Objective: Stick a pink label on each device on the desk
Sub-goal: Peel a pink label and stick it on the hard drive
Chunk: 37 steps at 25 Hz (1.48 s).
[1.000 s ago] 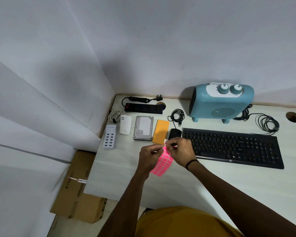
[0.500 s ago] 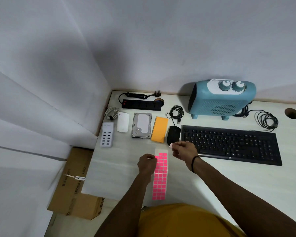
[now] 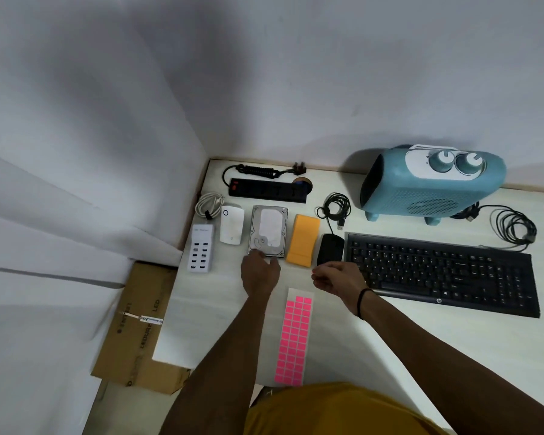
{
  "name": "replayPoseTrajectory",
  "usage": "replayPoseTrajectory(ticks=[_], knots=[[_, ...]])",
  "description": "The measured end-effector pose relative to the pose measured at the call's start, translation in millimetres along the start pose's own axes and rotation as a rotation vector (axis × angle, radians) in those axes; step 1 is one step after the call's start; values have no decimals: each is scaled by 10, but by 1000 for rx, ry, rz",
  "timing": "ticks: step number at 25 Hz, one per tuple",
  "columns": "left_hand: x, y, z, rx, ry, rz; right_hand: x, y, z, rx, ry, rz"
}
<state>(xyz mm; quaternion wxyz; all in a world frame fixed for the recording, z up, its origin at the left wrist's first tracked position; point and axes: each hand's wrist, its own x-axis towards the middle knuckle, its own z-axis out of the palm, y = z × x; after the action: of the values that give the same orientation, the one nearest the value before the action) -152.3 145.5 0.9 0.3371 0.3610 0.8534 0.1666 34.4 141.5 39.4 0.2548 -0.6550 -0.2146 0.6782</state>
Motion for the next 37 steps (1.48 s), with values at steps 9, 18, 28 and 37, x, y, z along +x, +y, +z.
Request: replayPoseTrajectory(ticks=[9, 18, 28, 37], knots=[[551, 388, 137, 205, 45, -83, 503, -418, 379, -345, 44, -110], [633, 472, 171, 183, 62, -151, 561, -379, 275, -459, 69, -154], [637, 526, -30, -8, -62, 65, 265, -515, 135, -403, 59, -207], [37, 639, -609, -528, -8, 123, -206, -948, 193, -285, -76, -359]])
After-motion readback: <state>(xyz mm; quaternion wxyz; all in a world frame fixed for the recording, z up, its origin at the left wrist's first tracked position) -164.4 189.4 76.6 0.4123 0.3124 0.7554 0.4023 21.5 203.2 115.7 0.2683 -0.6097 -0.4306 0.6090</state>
